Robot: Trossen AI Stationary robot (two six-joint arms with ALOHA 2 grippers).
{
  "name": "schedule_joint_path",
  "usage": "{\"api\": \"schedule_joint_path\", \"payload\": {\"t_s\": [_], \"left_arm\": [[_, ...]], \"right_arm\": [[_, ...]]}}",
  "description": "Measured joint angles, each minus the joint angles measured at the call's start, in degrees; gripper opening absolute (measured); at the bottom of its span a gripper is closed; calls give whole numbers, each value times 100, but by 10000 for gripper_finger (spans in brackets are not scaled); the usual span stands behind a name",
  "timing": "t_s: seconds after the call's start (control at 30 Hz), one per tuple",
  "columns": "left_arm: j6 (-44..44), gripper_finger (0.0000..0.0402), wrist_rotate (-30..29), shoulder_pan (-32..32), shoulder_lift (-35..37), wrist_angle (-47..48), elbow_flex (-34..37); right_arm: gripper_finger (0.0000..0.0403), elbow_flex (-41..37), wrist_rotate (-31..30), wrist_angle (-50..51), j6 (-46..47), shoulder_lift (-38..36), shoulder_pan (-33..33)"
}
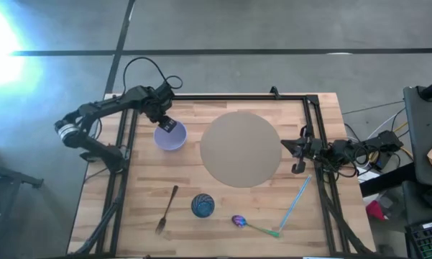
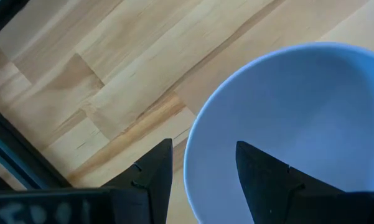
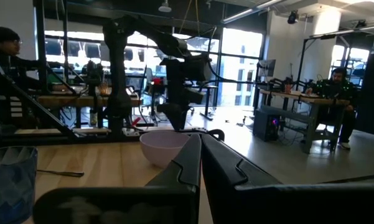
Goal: Pick & Place Utensil
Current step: Put the purple bowl on the placemat
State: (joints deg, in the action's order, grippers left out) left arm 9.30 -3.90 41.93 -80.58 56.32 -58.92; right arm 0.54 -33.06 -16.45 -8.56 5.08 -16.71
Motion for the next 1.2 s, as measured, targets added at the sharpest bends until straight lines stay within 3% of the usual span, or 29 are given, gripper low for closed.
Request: {"api": "schedule_joint_path", "payload": {"t_s": [0.93,1.2], "left_arm": [[-188,166,238,8,-557,-33,9],[-354,109,483,9,-557,-33,9]], "right_arm": [[8,2,0,0,0,0,-1],[8,0,2,0,0,0,0]]}}
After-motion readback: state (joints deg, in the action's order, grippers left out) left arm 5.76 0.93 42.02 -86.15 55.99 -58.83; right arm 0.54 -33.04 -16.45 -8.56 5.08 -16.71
